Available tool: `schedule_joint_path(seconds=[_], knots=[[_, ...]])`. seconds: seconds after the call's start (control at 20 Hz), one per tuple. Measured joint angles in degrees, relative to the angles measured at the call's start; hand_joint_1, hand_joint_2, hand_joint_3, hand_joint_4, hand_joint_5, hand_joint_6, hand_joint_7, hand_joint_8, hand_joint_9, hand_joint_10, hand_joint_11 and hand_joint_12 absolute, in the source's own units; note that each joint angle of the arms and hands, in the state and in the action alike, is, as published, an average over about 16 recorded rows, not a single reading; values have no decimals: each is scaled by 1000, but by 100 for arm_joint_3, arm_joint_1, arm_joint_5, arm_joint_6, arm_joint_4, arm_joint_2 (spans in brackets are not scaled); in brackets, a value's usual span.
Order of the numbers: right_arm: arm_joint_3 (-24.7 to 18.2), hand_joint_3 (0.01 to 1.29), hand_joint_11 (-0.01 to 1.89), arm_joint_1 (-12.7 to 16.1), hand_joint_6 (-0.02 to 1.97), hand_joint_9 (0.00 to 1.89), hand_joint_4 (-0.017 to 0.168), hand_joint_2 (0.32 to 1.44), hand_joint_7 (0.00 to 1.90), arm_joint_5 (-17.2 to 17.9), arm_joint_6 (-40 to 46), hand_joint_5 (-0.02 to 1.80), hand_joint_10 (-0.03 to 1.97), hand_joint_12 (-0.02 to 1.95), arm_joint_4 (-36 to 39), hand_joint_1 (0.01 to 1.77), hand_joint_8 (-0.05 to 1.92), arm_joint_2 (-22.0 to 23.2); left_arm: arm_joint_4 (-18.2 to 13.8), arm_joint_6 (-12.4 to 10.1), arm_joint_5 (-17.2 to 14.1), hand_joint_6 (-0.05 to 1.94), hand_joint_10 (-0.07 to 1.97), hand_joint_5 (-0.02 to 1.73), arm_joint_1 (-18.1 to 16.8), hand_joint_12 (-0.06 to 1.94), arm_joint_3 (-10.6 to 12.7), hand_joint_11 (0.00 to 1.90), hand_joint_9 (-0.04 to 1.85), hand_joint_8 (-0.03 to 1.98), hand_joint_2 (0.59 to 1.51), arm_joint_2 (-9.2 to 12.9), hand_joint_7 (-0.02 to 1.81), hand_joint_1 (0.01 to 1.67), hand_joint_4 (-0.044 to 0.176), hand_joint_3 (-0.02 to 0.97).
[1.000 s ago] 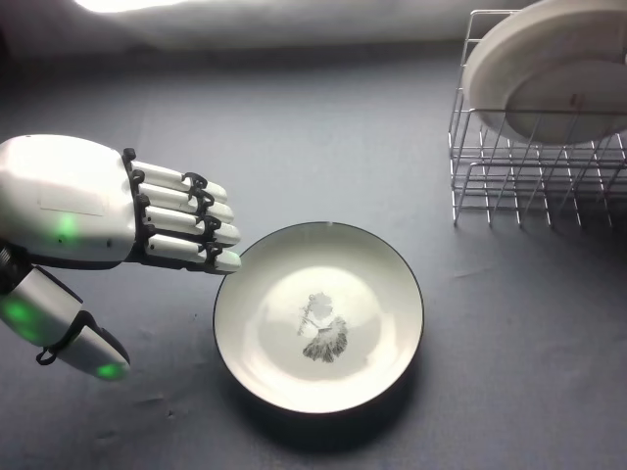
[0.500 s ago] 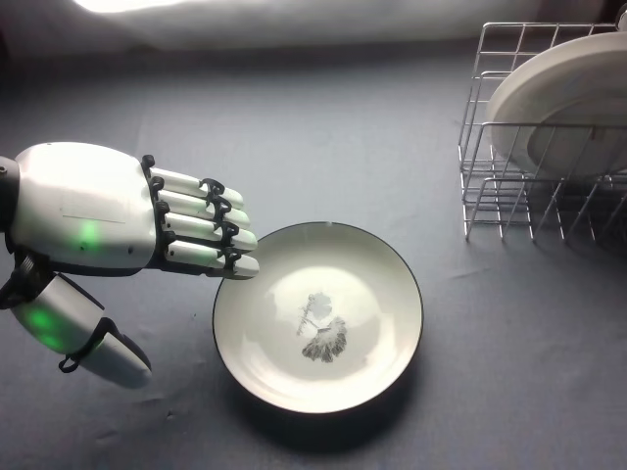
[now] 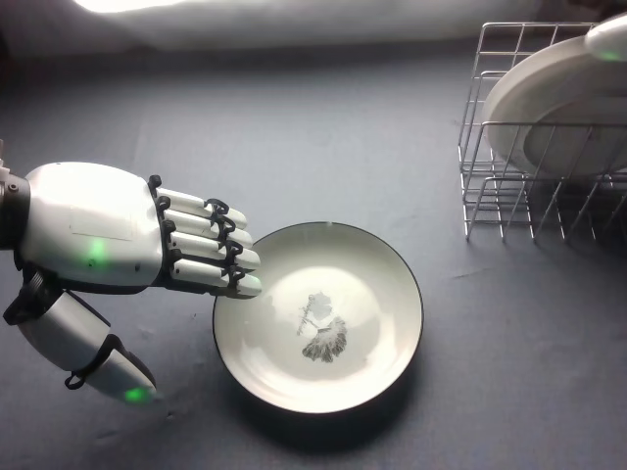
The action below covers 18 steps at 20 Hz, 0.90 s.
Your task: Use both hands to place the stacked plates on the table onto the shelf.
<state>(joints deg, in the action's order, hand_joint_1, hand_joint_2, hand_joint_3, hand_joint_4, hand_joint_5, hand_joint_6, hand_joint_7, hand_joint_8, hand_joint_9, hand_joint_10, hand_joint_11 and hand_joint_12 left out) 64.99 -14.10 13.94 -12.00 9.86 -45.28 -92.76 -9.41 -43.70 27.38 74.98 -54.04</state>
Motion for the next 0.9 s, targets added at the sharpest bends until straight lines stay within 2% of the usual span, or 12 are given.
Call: schedule_joint_path(seconds=[0.2, 0.3, 0.7, 0.9], knots=[[-171, 14, 136, 188, 130, 384, -6, 1083, 442, 231, 7, 420, 178, 851, 663, 965, 62, -70, 5, -32, 35, 18, 7, 63, 80, 14, -33, 19, 22, 14, 1089, -31, 30, 15, 2, 14], [-264, 14, 83, 237, 44, 294, -6, 1057, 346, 377, 10, 339, 104, 682, 1088, 927, 21, -112, 7, -43, 60, 18, 7, 62, 122, 13, -51, 19, 22, 14, 1088, -42, 31, 15, 2, 14], [-525, 14, 11, 38, 12, 34, -4, 913, 36, 1191, 39, 52, 12, 62, 3009, 762, 15, -264, 57, -72, 174, 17, 7, 55, 304, -3, -110, 19, 21, 14, 1091, -78, 27, 15, 2, 14], [-610, 15, 11, -176, 12, 19, -2, 852, 14, 1601, 54, 18, 11, 2, 3820, 720, 15, -289, 103, -148, 254, 17, 6, 52, 420, -13, -116, 18, 20, 14, 1094, -101, 26, 15, 2, 15]])
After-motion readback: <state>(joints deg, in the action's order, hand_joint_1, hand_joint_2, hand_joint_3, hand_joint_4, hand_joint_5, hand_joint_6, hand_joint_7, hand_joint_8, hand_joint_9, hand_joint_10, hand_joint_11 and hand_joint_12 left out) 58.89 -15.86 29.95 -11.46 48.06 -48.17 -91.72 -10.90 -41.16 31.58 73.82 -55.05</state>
